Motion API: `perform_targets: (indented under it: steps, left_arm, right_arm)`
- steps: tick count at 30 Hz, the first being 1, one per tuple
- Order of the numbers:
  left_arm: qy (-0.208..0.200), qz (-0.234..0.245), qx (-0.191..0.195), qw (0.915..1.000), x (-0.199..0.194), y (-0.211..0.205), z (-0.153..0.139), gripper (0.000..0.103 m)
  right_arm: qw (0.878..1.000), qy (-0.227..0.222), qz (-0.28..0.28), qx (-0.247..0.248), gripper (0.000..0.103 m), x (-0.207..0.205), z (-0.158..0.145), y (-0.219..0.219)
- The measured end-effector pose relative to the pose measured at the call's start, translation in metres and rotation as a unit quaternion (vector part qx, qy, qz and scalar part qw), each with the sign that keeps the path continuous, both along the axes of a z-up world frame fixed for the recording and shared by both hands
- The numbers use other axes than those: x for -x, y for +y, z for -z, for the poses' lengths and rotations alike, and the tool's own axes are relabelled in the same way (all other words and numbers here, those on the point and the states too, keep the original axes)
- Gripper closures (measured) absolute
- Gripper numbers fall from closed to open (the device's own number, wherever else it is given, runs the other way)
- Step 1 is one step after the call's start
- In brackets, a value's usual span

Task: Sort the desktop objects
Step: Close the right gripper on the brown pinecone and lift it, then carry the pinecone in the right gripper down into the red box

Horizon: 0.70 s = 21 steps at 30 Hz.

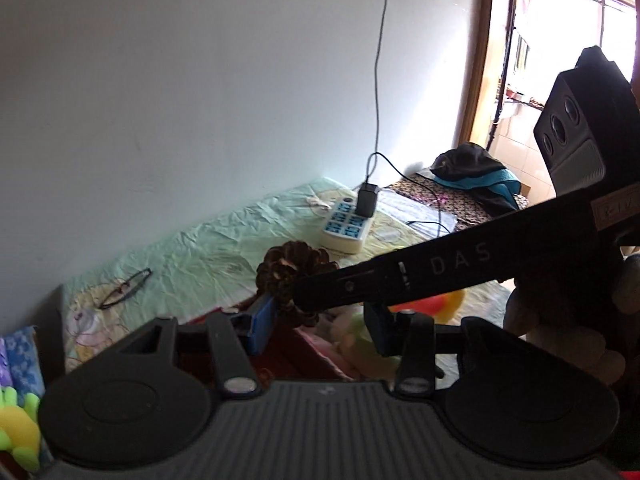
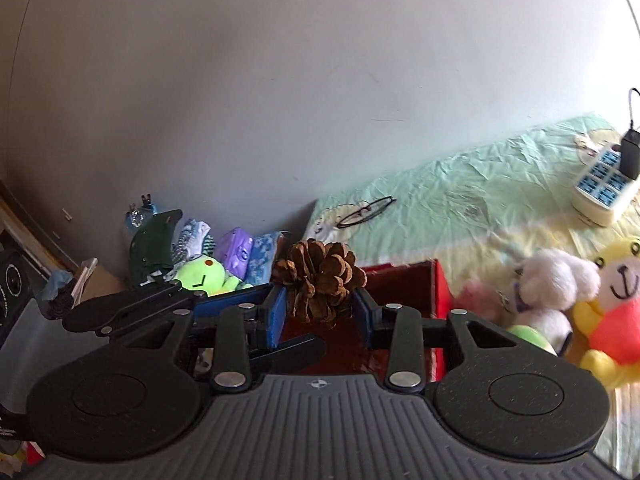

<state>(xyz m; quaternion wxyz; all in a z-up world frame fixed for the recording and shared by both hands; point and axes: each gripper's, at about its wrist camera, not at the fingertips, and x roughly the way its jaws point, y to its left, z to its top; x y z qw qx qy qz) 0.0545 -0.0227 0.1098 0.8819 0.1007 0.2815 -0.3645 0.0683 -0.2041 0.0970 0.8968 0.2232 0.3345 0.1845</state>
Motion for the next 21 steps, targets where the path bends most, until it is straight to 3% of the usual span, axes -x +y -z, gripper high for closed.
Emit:
perform_targets:
  steps: [6, 14, 21]
  left_arm:
    - [0.025, -0.060, -0.010, 0.9979, -0.042, 0.039, 0.014, 0.059]
    - [0.102, -0.117, -0.038, 0.9871, -0.082, 0.071, 0.088, 0.059]
    - [0.166, -0.154, -0.071, 0.9713, -0.109, 0.087, 0.144, 0.059]
  right_arm:
    - [0.999, 0.016, -0.047, -0.007, 0.064, -0.046, 0.019, 0.042]
    - [0.993, 0.097, -0.067, -0.014, 0.064, -0.084, 0.088, 0.090]
    - [0.977, 0.196, -0.083, -0.013, 0.064, -0.121, 0.137, 0.115]
